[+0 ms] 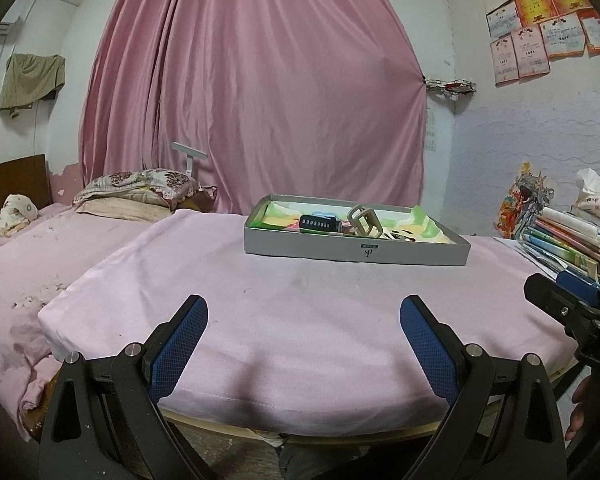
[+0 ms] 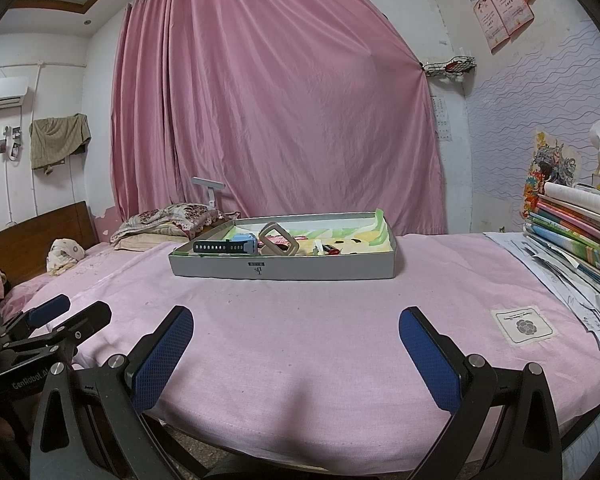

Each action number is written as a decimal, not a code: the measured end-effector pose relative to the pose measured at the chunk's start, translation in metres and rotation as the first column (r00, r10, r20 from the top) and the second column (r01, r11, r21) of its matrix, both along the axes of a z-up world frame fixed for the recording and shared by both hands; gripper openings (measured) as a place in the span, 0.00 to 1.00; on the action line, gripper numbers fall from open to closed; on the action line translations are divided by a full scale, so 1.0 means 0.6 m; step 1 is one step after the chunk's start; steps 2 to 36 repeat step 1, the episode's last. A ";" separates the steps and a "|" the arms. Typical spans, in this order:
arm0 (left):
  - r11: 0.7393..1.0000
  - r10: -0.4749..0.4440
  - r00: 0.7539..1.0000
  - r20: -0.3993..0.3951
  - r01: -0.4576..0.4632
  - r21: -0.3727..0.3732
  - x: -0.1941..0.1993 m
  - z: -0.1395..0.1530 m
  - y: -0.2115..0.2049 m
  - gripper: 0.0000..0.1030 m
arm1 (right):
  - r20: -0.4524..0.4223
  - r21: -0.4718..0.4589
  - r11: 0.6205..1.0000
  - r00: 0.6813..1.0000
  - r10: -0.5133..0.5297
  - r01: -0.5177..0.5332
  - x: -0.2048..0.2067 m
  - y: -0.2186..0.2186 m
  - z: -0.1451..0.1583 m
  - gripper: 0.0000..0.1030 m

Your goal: Organize jewelry

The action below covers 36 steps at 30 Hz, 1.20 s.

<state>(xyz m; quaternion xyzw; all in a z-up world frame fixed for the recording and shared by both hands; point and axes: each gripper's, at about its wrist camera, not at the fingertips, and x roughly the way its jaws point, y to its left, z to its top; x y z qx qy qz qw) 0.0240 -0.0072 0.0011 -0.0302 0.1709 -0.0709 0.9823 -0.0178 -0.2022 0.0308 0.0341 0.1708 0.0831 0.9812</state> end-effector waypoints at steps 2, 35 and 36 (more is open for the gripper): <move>1.000 0.001 1.000 -0.001 -0.001 0.000 0.001 0.000 0.000 0.92 | -0.001 0.000 1.000 1.000 0.000 0.000 0.000 0.000 0.000 1.00; 1.000 0.001 1.000 -0.001 -0.001 0.000 0.001 0.000 0.000 0.92 | -0.001 0.000 1.000 1.000 0.000 0.000 0.000 0.000 0.000 1.00; 1.000 0.001 1.000 -0.001 -0.001 0.000 0.001 0.000 0.000 0.92 | -0.001 0.000 1.000 1.000 0.000 0.000 0.000 0.000 0.000 1.00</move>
